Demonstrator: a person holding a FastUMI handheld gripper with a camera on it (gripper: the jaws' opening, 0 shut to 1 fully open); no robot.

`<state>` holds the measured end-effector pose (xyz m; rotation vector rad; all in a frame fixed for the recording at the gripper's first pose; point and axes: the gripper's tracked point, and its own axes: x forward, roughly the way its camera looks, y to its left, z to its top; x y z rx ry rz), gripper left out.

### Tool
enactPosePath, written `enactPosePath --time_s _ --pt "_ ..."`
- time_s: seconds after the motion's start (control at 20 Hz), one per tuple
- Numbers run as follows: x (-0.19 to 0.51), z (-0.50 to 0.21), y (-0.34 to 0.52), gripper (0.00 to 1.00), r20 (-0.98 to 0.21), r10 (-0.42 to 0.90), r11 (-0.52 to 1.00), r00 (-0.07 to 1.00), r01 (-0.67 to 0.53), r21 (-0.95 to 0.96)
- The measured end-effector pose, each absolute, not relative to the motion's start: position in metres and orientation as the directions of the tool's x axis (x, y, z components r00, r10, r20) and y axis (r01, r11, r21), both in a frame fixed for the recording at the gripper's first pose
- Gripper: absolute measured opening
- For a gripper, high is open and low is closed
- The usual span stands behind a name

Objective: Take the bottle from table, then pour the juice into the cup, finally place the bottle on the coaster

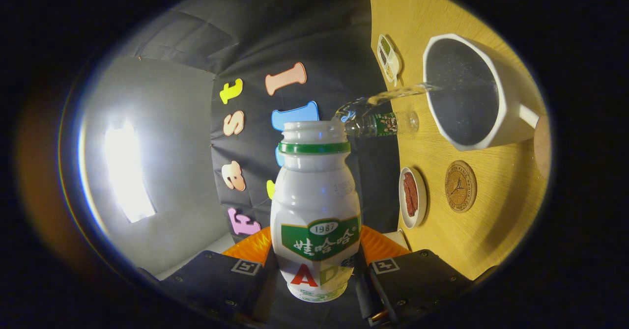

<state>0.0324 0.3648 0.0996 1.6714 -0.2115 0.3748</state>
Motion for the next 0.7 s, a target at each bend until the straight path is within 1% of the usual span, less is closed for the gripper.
enactPosePath --time_s 0.7 --pt "0.032 0.1045 0.3663 0.67 0.393 0.071 -0.17 0.917 -0.377 0.91"
